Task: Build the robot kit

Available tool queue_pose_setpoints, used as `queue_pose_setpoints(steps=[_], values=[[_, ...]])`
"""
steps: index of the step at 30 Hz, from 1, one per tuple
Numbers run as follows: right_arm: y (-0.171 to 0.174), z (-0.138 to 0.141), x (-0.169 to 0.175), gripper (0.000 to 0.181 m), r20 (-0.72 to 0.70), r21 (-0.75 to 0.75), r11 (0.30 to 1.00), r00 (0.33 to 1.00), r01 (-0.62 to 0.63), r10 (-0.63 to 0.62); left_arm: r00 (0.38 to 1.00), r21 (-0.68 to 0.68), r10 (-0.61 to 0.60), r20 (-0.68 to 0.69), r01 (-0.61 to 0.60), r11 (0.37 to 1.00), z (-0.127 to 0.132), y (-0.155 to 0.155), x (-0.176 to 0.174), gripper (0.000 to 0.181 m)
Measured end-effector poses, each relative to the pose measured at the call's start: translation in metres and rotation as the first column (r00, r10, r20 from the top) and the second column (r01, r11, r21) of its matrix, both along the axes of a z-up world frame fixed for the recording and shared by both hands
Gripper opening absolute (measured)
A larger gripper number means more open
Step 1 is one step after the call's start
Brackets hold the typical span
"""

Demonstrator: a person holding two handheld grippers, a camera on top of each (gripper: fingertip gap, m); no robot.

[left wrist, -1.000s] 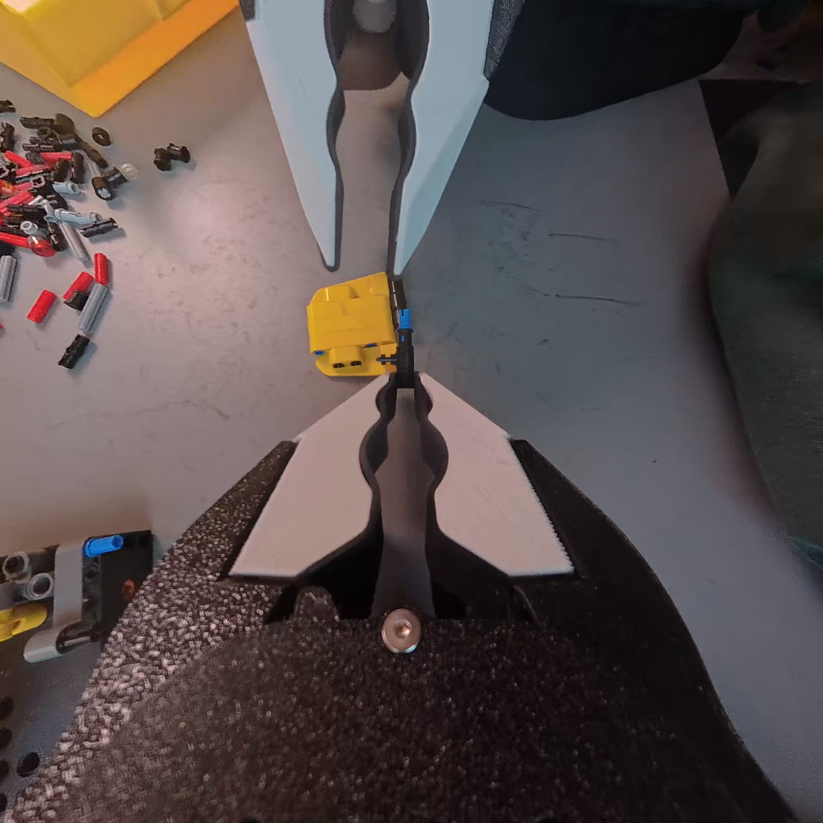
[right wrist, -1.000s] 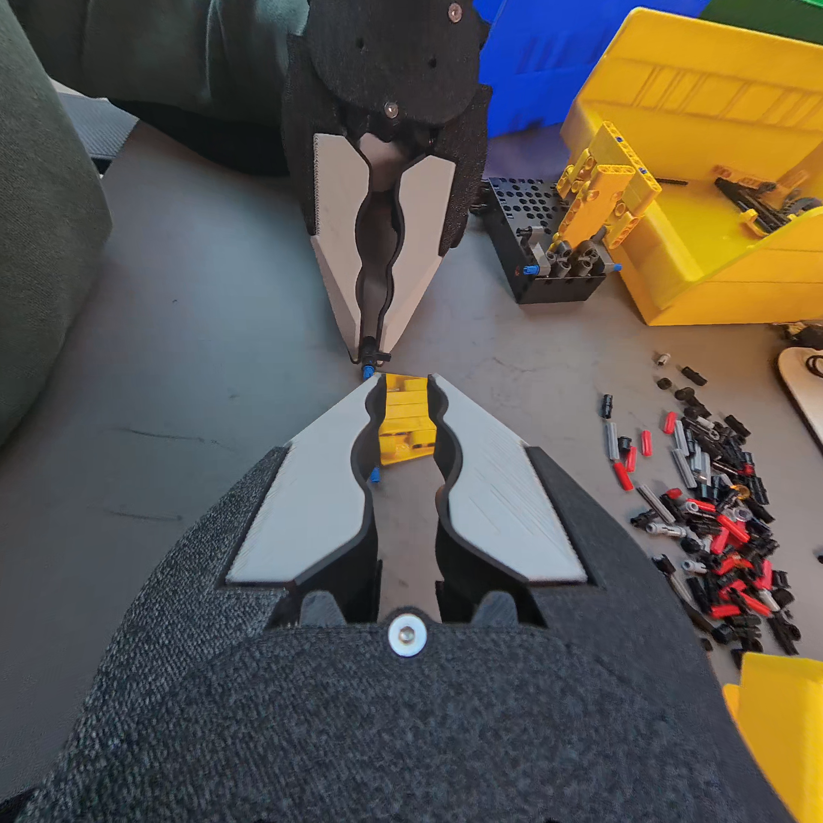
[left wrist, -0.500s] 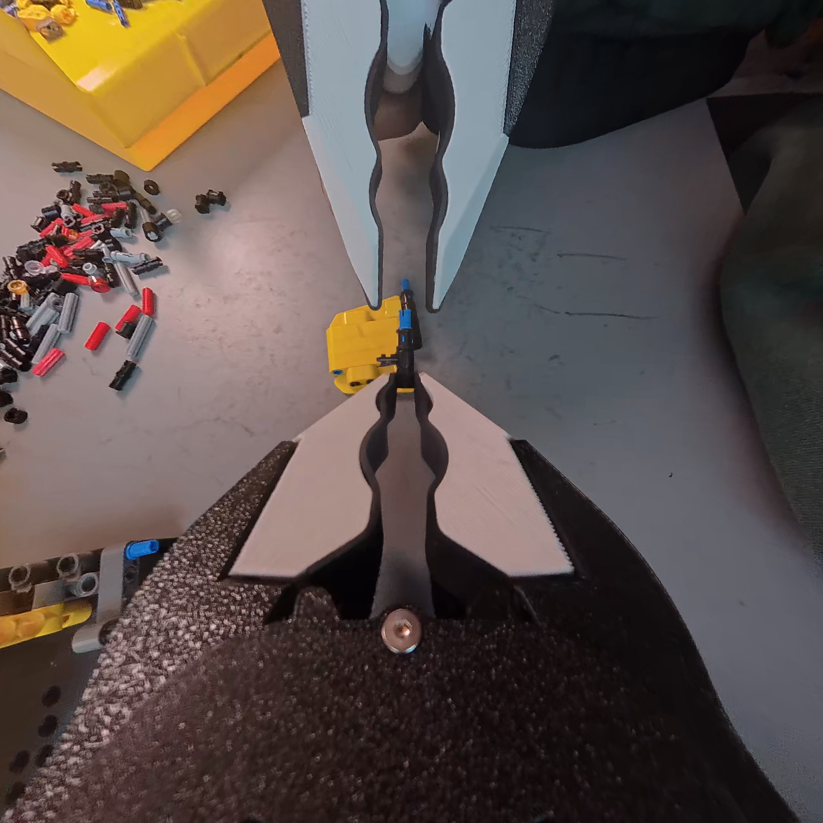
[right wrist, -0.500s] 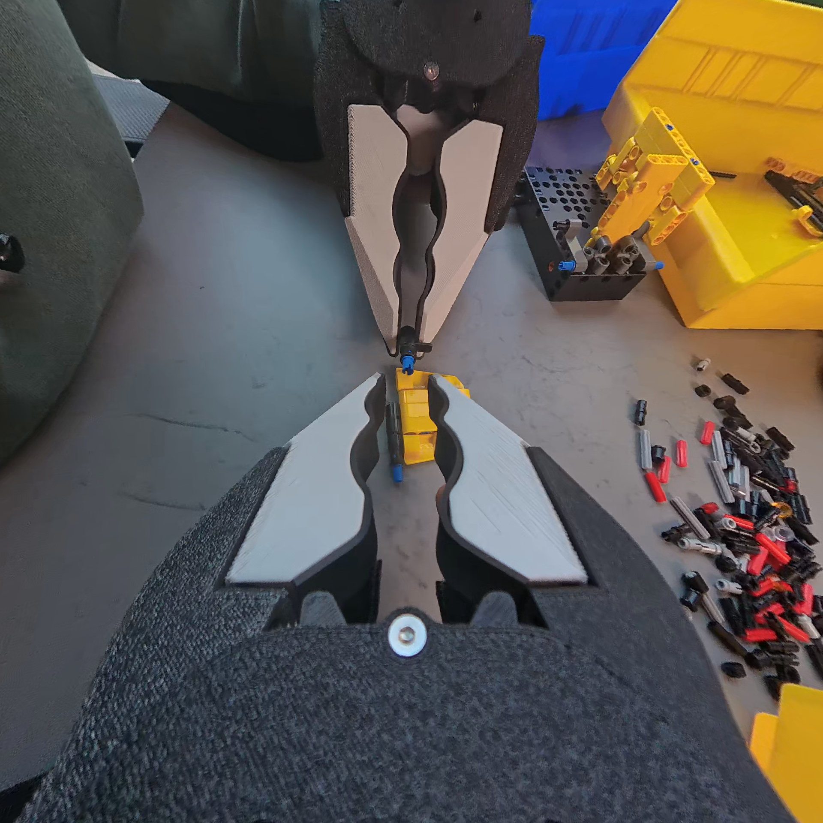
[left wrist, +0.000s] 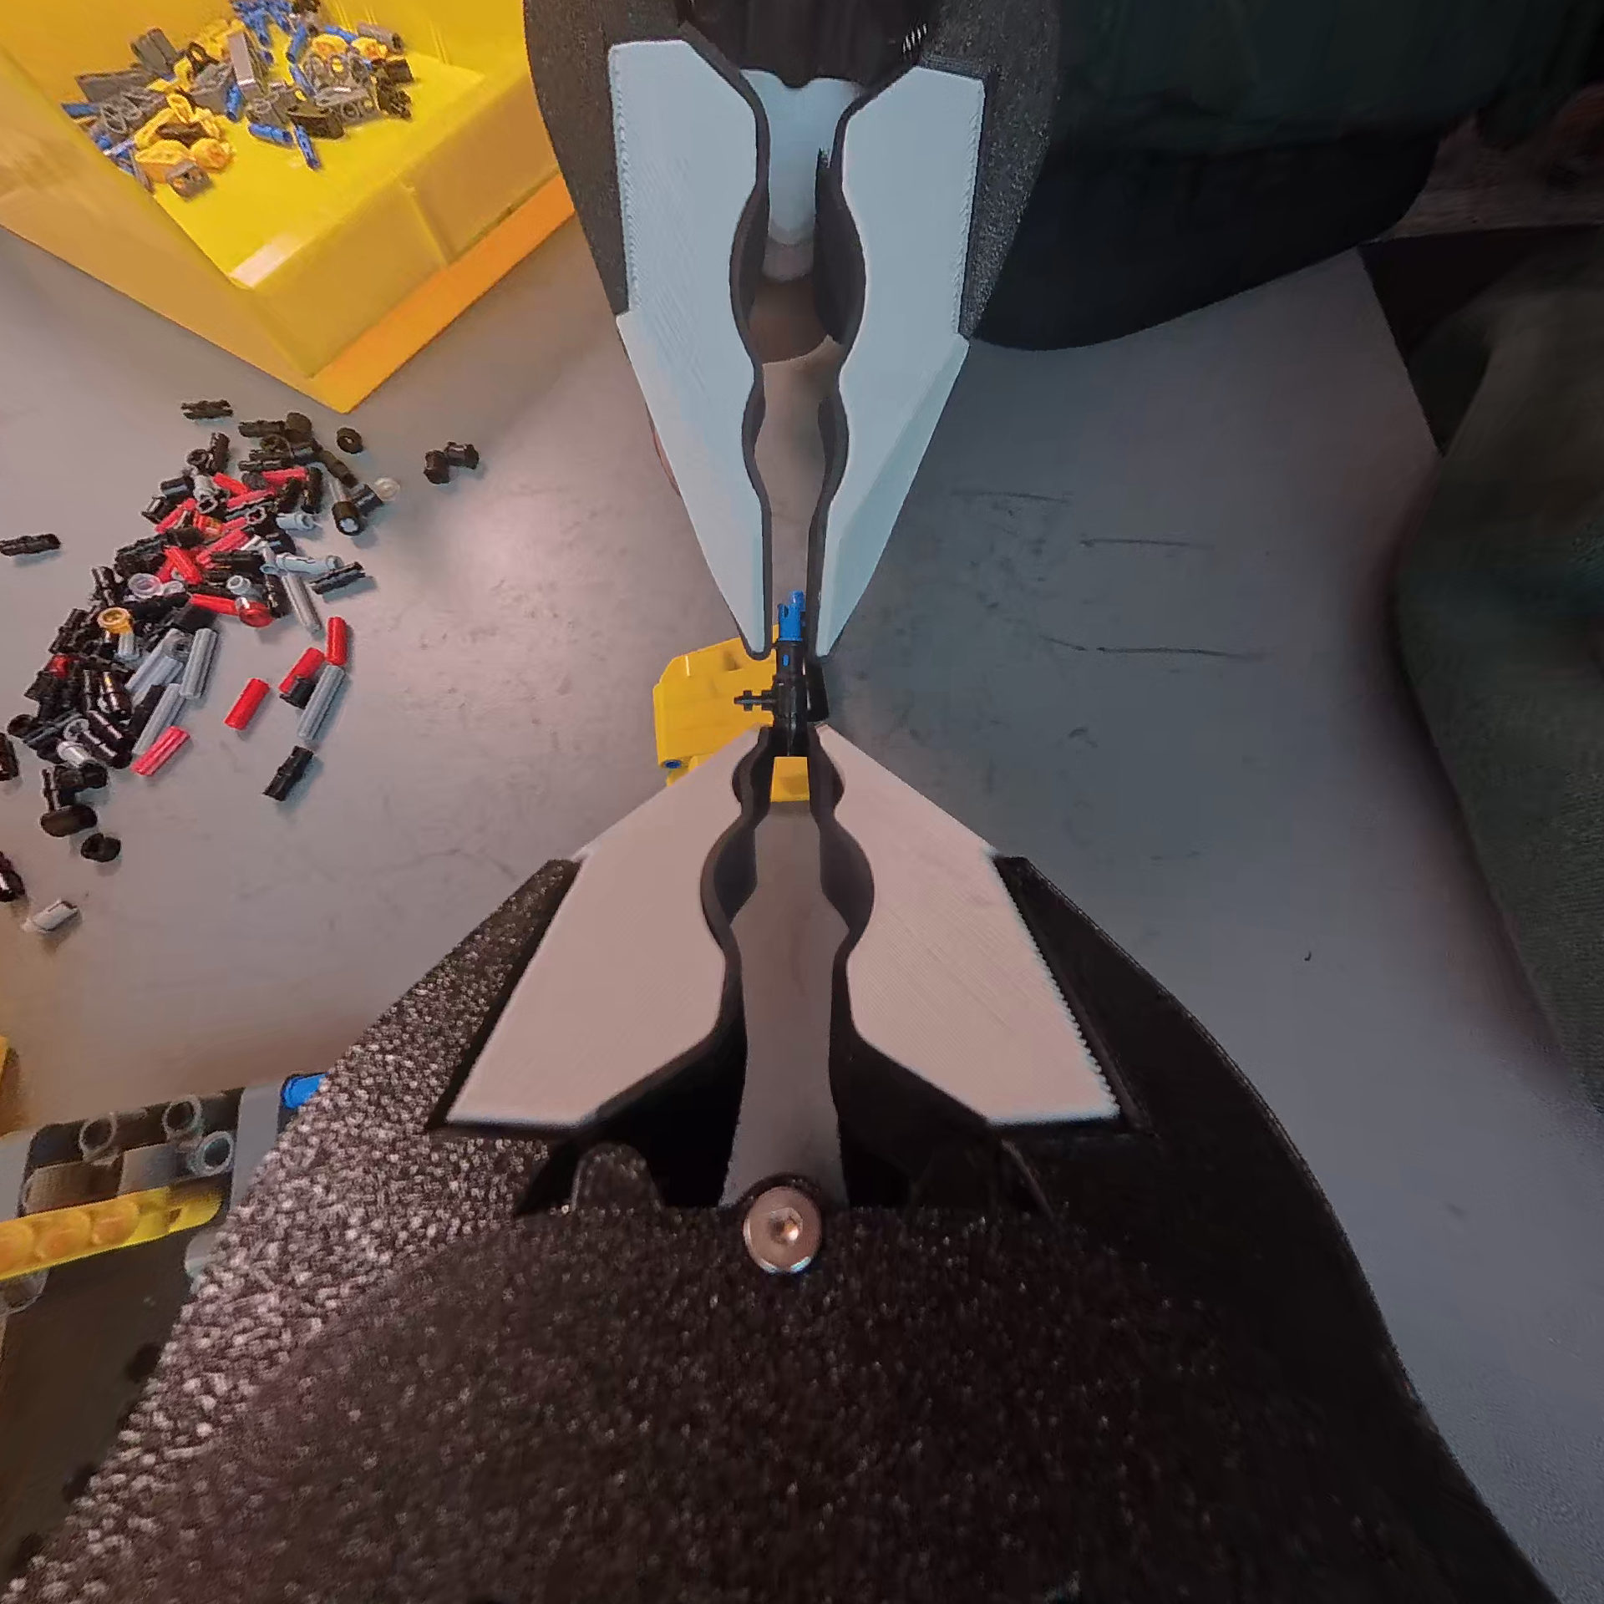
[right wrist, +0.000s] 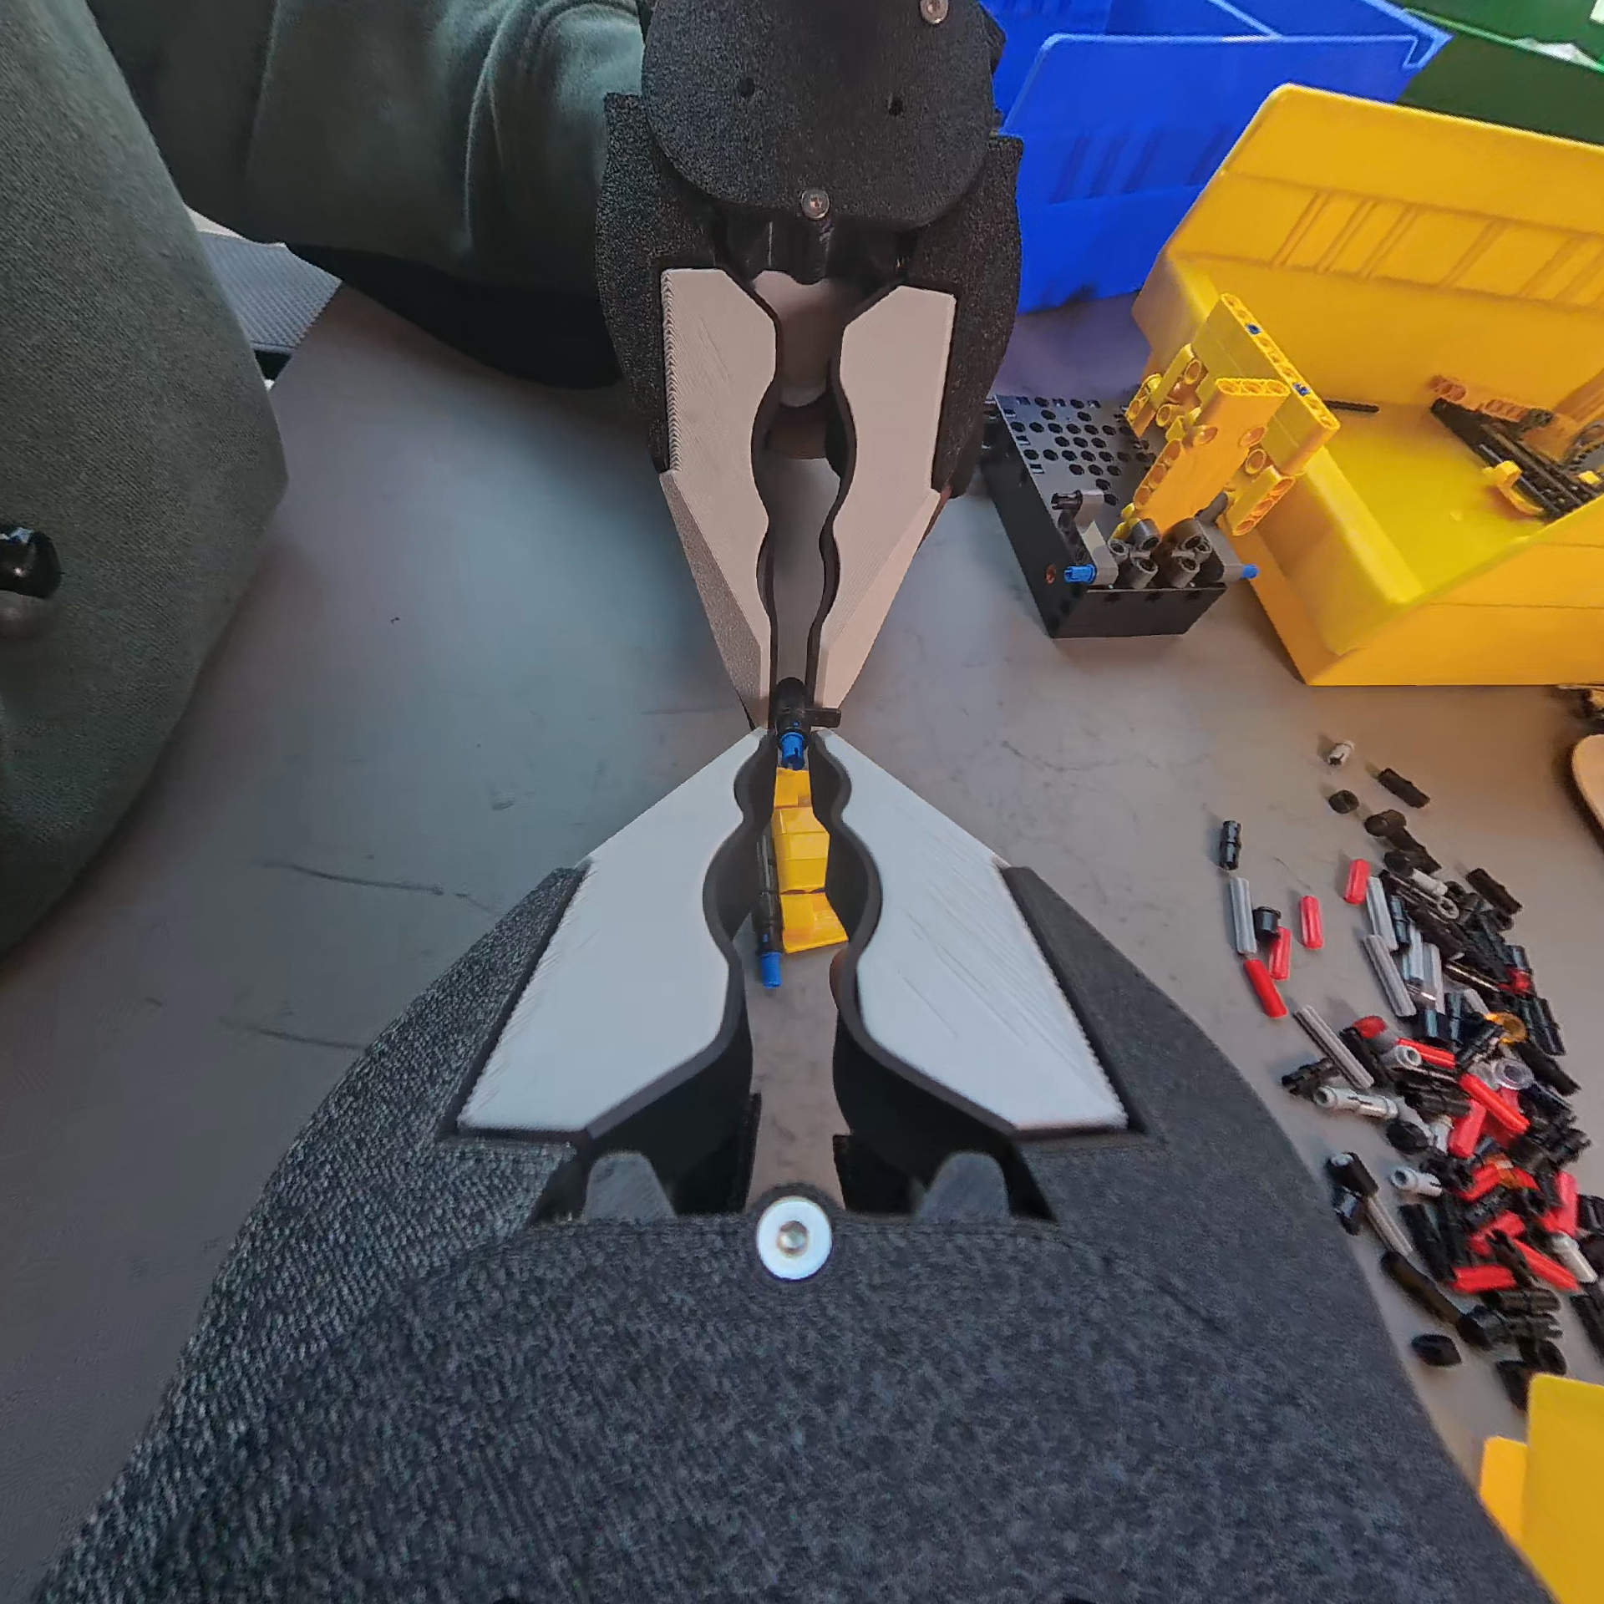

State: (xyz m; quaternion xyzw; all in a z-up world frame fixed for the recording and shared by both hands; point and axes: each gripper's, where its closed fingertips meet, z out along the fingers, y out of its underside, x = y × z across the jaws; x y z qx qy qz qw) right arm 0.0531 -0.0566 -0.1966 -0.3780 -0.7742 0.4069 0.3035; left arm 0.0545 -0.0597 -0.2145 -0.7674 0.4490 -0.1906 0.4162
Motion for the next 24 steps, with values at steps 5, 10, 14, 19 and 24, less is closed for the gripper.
queue_pose_setpoints(steps=[5, 10, 14, 19, 24], values=[[0.002, 0.003, 0.0, 0.006, -0.011, -0.008, 1.0, 1.0, 0.003, -0.003, 1.0, 0.019, 0.007, 0.022, -0.008, 1.0, 0.006, 0.002, -0.001, 0.006], [0.003, 0.002, 0.0, 0.007, -0.009, -0.005, 1.0, 1.0, 0.007, -0.007, 1.0, 0.036, 0.009, 0.024, -0.01, 0.999, 0.009, 0.002, -0.001, 0.006], [0.002, 0.004, -0.001, 0.009, -0.026, -0.01, 1.0, 1.0, 0.009, -0.01, 1.0, 0.043, 0.014, 0.028, -0.016, 0.999, 0.01, 0.004, -0.001, 0.006], [0.0, 0.01, -0.005, 0.007, -0.072, -0.001, 1.0, 0.997, 0.019, -0.019, 0.998, 0.04, 0.017, 0.058, -0.019, 0.999, 0.015, 0.004, 0.0, 0.006], [0.002, 0.018, -0.007, 0.007, -0.113, 0.016, 0.999, 0.993, 0.029, -0.027, 0.992, 0.01, 0.029, 0.126, -0.03, 0.999, 0.022, 0.005, -0.001, 0.006]])
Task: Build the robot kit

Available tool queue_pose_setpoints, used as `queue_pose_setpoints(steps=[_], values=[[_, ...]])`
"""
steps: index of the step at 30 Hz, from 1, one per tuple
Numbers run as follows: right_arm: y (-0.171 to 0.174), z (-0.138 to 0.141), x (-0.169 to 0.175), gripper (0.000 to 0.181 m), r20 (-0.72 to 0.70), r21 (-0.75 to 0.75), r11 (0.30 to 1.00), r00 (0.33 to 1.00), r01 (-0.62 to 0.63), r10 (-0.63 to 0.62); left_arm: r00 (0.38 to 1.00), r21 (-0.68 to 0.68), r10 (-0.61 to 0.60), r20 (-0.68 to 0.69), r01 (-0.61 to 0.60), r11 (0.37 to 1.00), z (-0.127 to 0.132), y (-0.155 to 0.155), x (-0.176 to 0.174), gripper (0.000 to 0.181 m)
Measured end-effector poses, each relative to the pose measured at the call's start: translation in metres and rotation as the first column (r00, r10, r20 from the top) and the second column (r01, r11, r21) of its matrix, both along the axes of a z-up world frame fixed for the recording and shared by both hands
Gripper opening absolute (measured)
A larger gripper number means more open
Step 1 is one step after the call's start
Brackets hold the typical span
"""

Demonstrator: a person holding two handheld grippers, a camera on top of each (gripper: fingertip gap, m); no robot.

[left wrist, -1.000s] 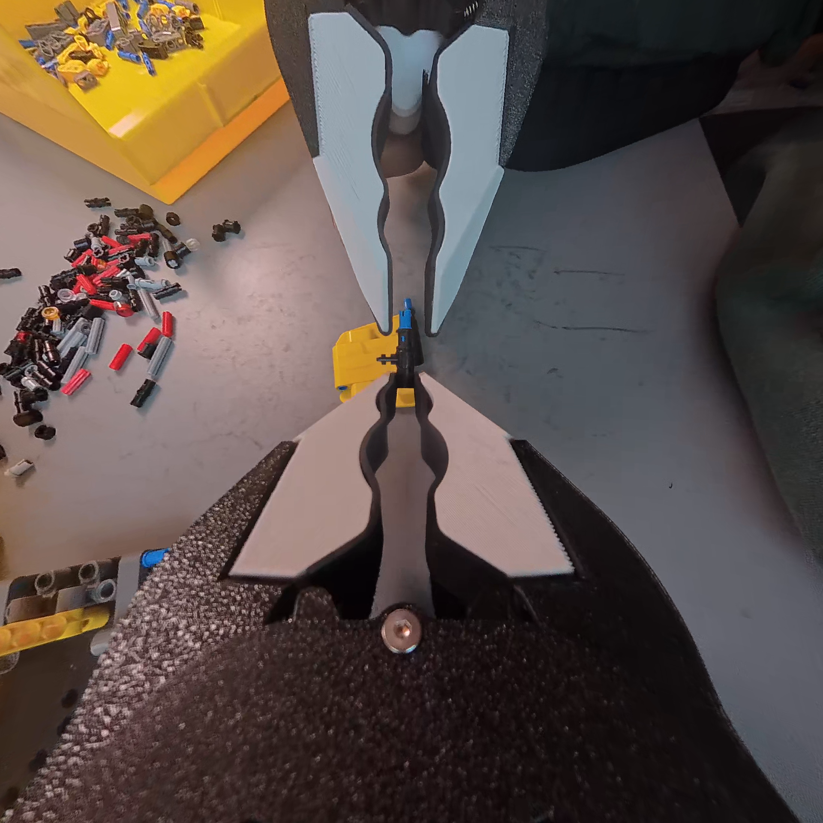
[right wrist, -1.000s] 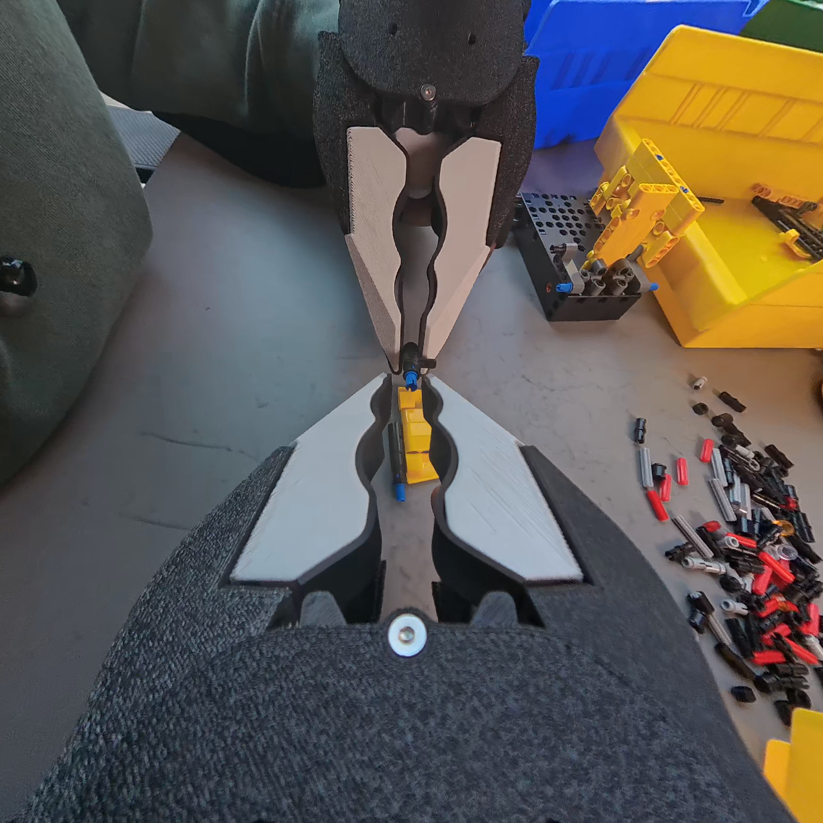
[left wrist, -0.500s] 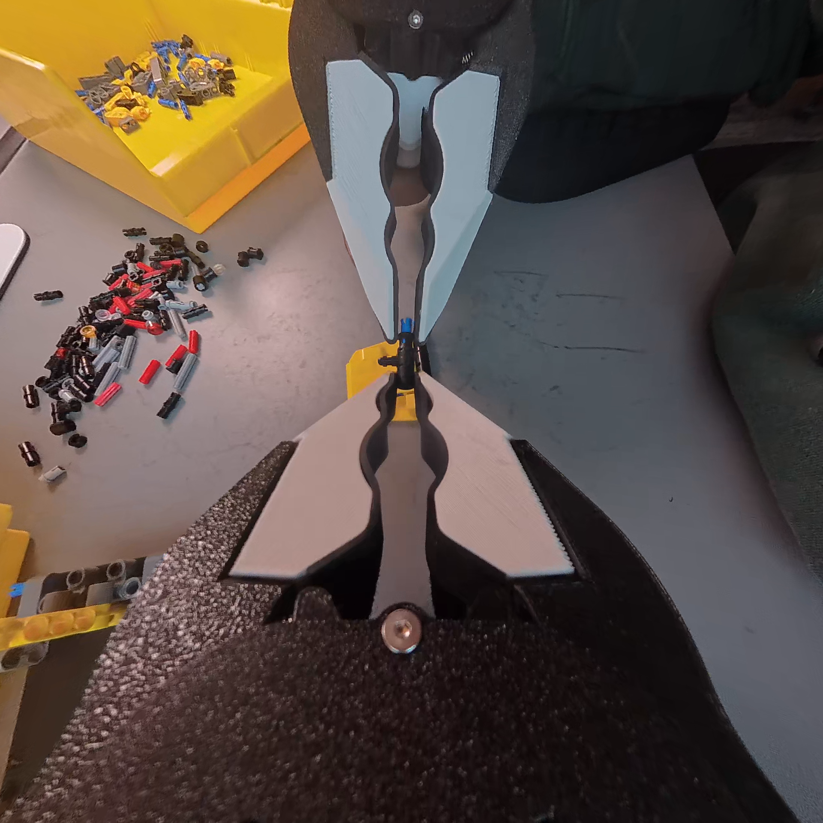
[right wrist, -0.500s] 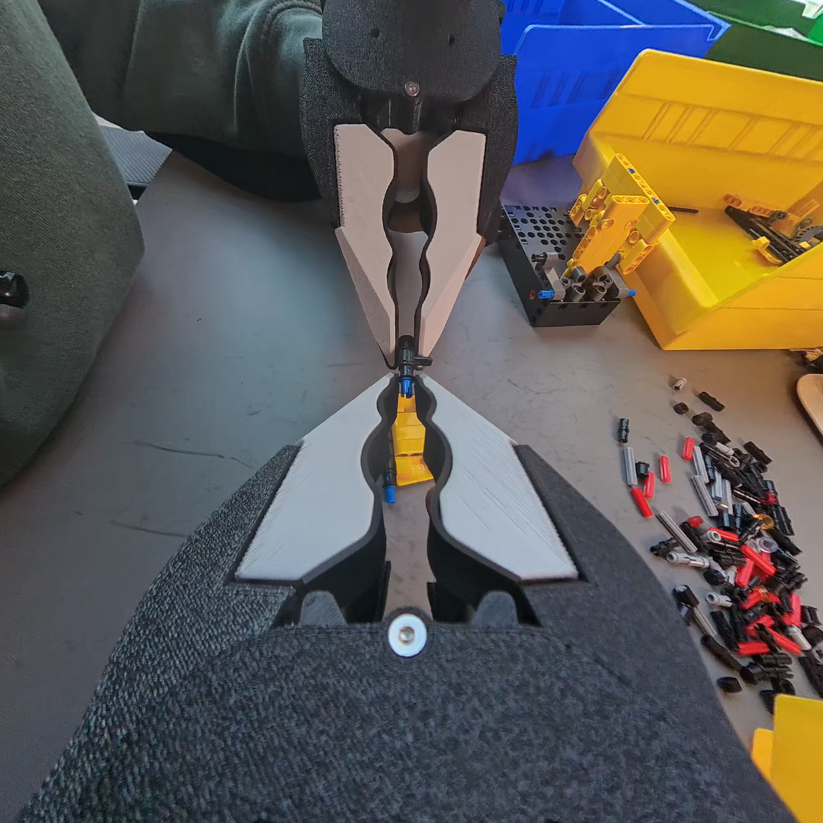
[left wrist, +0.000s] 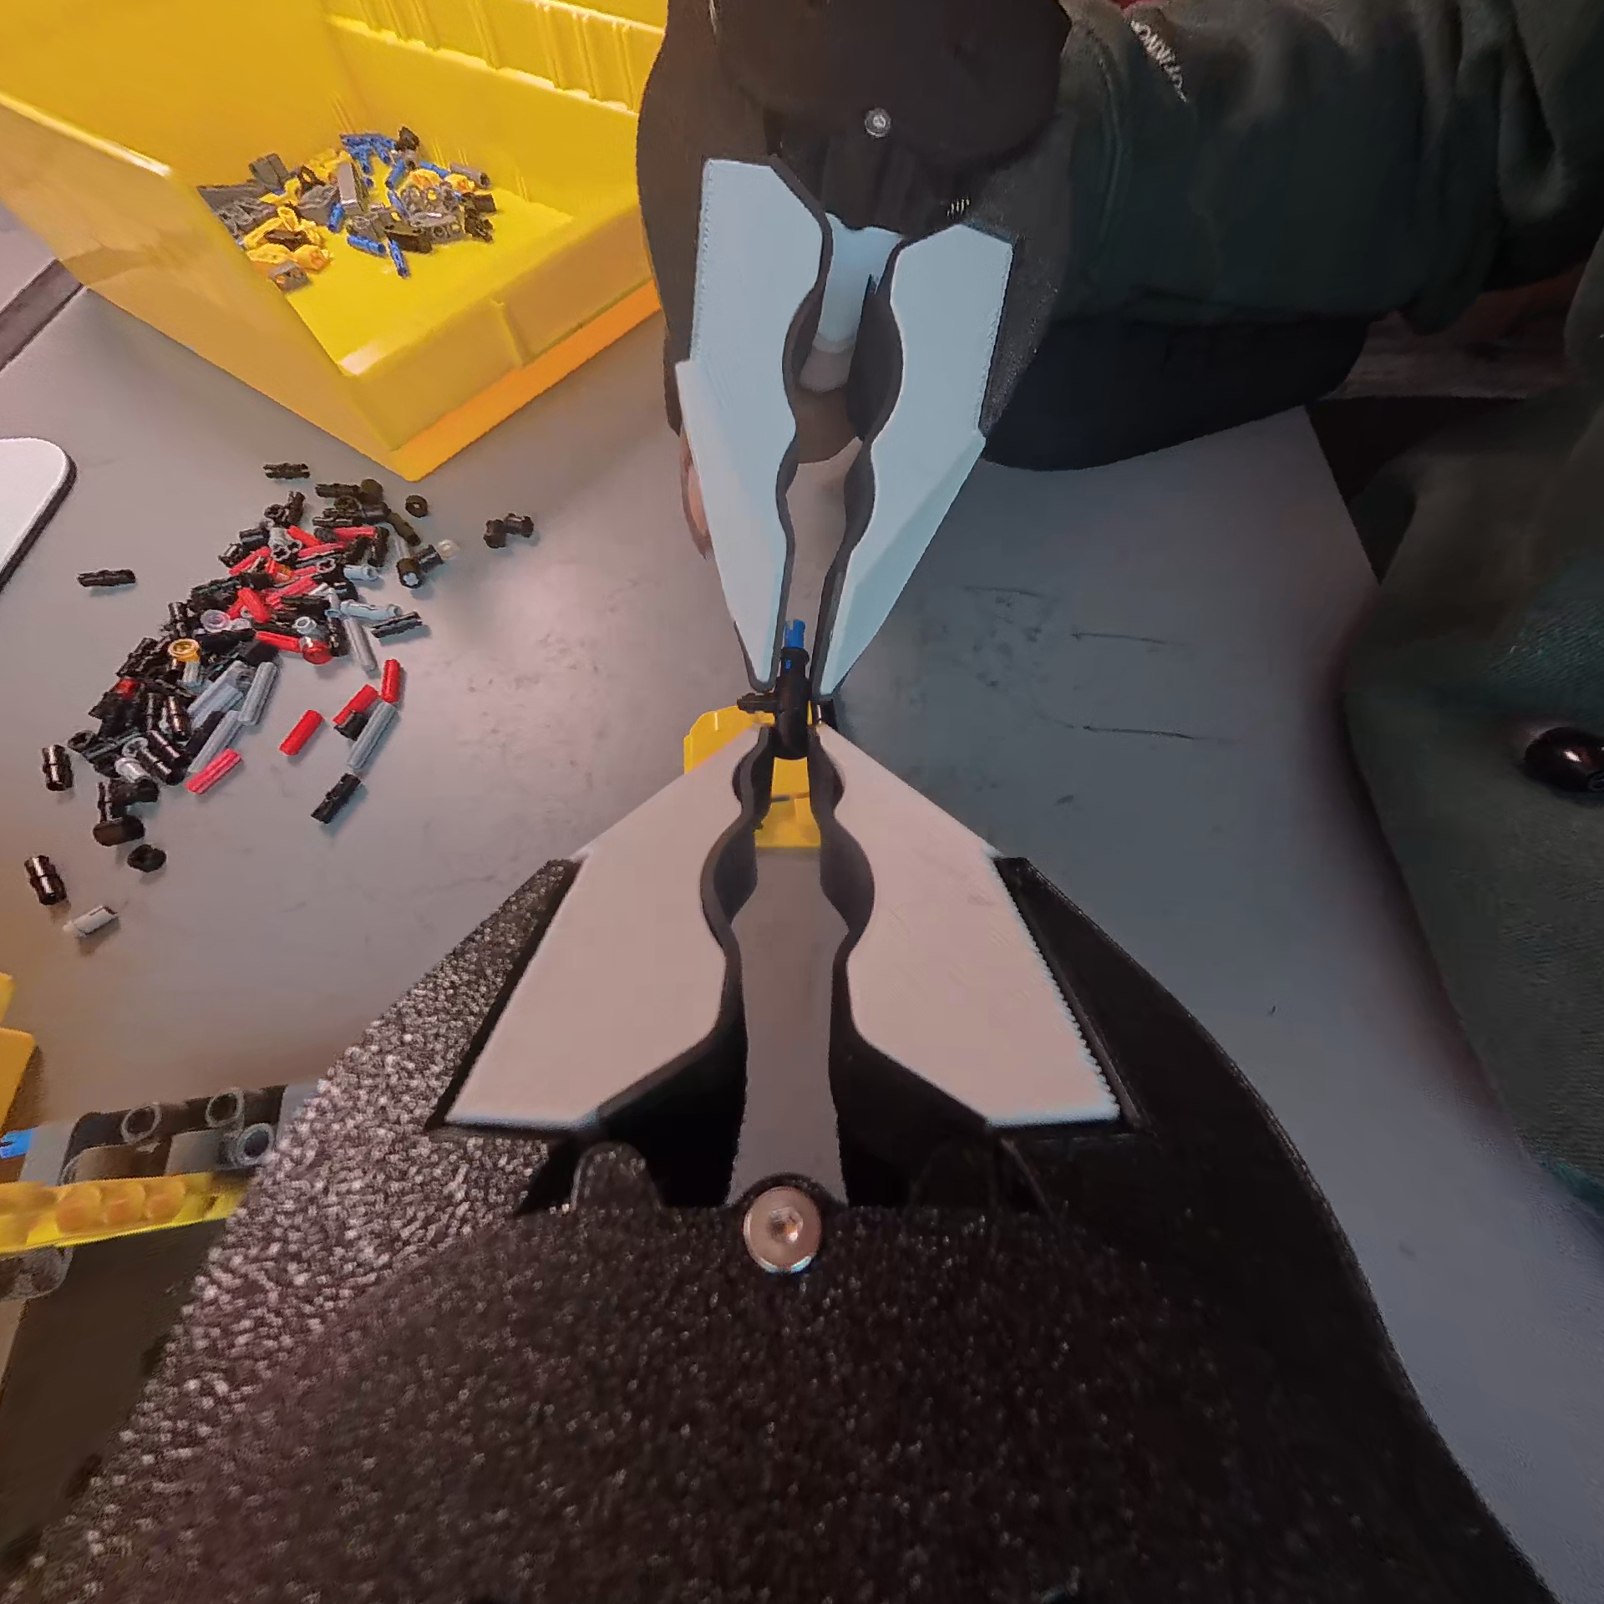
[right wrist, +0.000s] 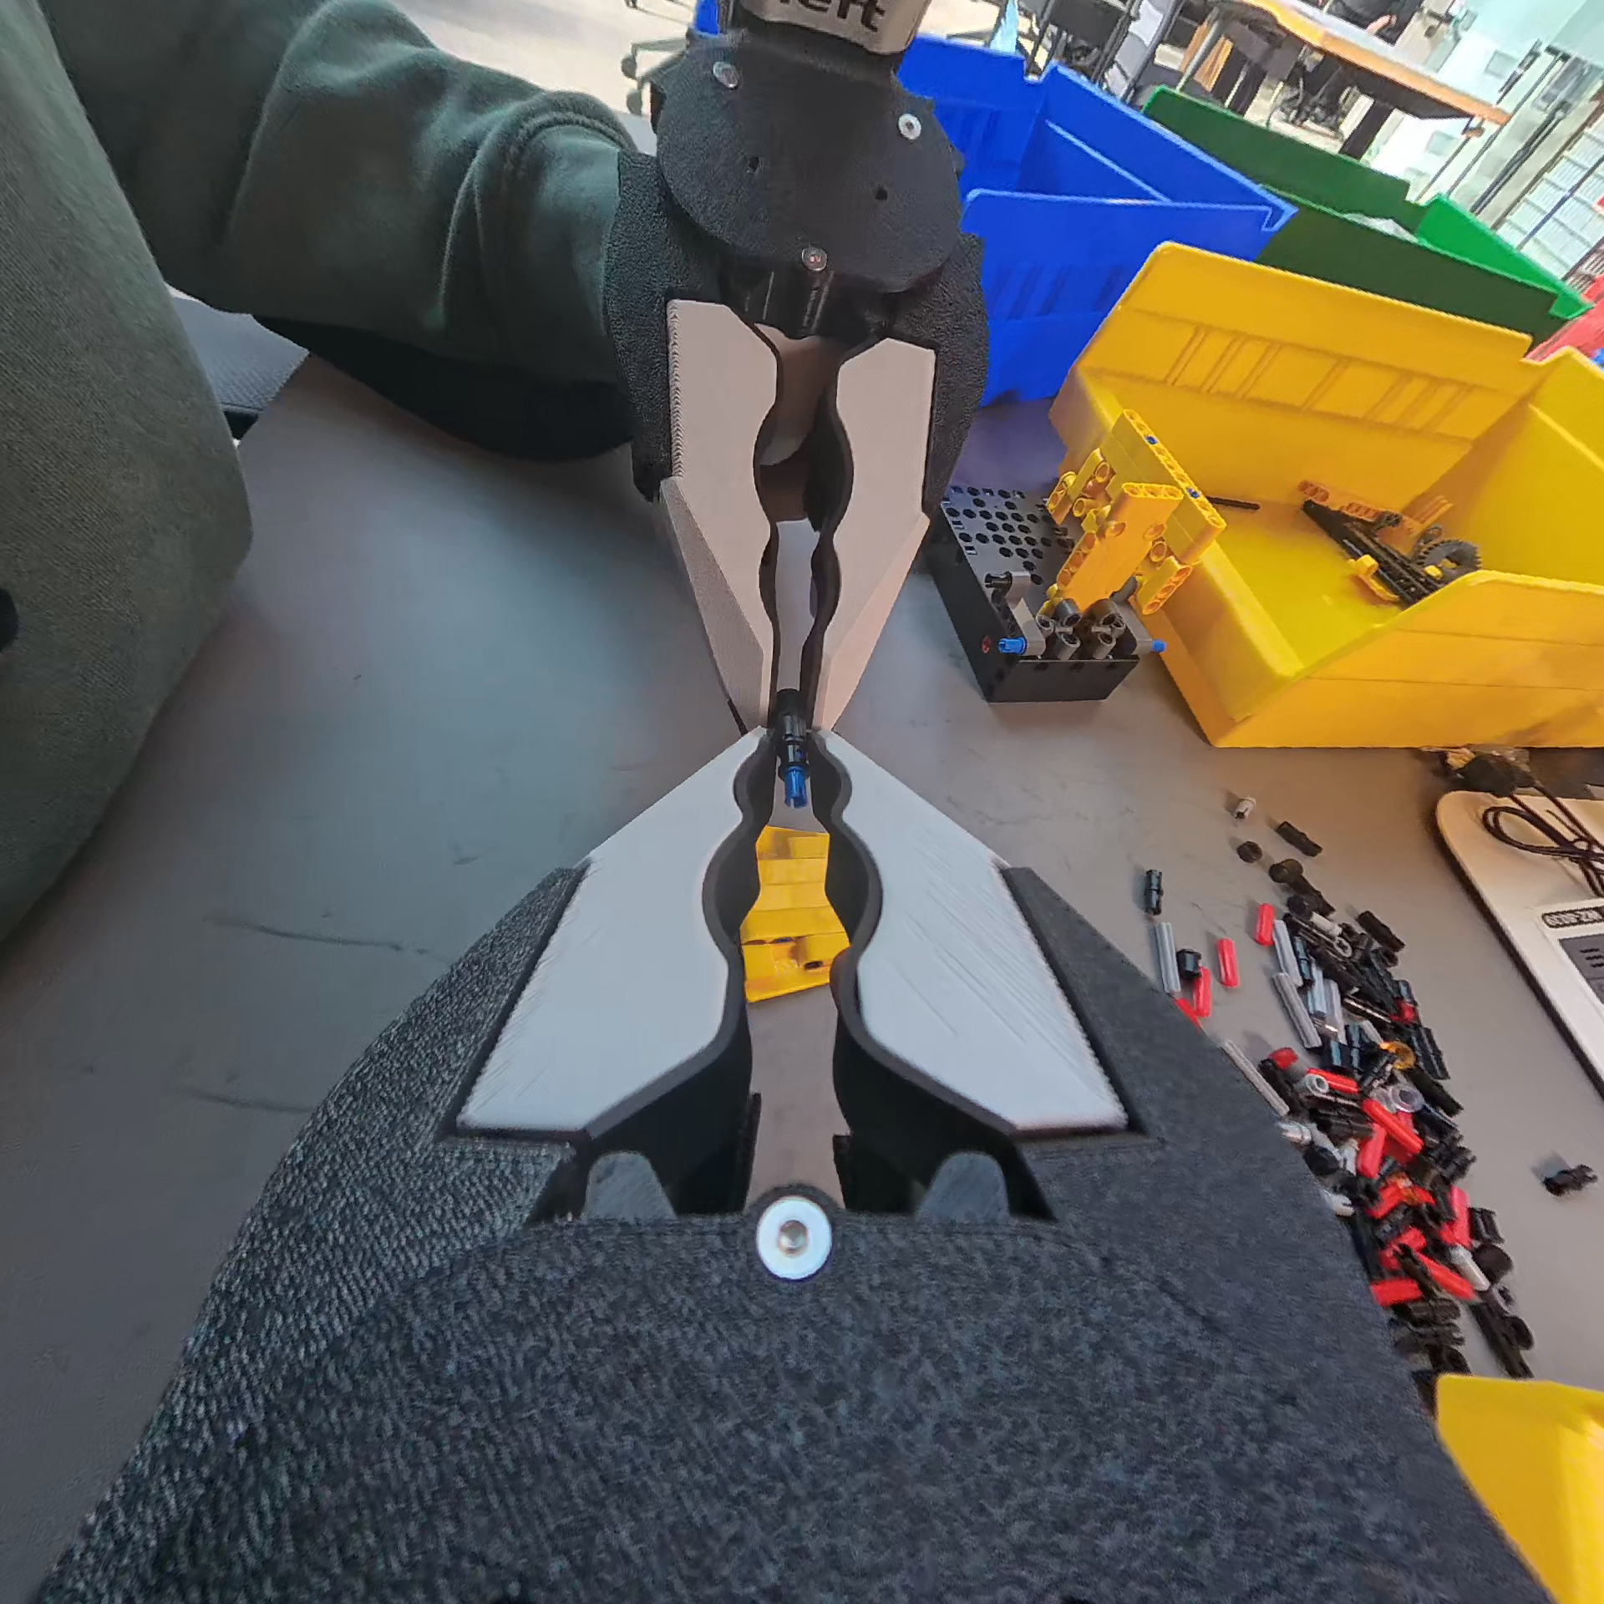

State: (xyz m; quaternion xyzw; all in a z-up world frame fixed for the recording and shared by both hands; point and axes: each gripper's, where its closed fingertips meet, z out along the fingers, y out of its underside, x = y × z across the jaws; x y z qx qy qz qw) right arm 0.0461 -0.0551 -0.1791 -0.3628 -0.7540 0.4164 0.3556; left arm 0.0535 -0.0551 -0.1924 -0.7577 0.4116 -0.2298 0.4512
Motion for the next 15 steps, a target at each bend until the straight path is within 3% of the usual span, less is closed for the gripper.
queue_pose_setpoints(steps=[3, 9, 15], values=[[-0.001, 0.005, 0.001, 0.007, -0.03, 0.021, 1.0, 1.0, -0.009, 0.009, 0.997, -0.045, -0.011, 0.078, 0.015, 0.999, 0.005, -0.002, 0.001, 0.006], [-0.001, 0.004, 0.001, 0.014, -0.095, 0.239, 0.971, 0.995, 0.001, 0.022, 0.975, -0.173, -0.04, 0.217, 0.079, 0.982, 0.009, -0.009, 0.0, 0.006], [-0.009, 0.007, 0.001, 0.011, -0.127, 0.337, 0.942, 0.99, -0.011, 0.057, 0.963, -0.232, -0.063, 0.262, 0.126, 0.964, 0.008, -0.015, 0.003, 0.006]])
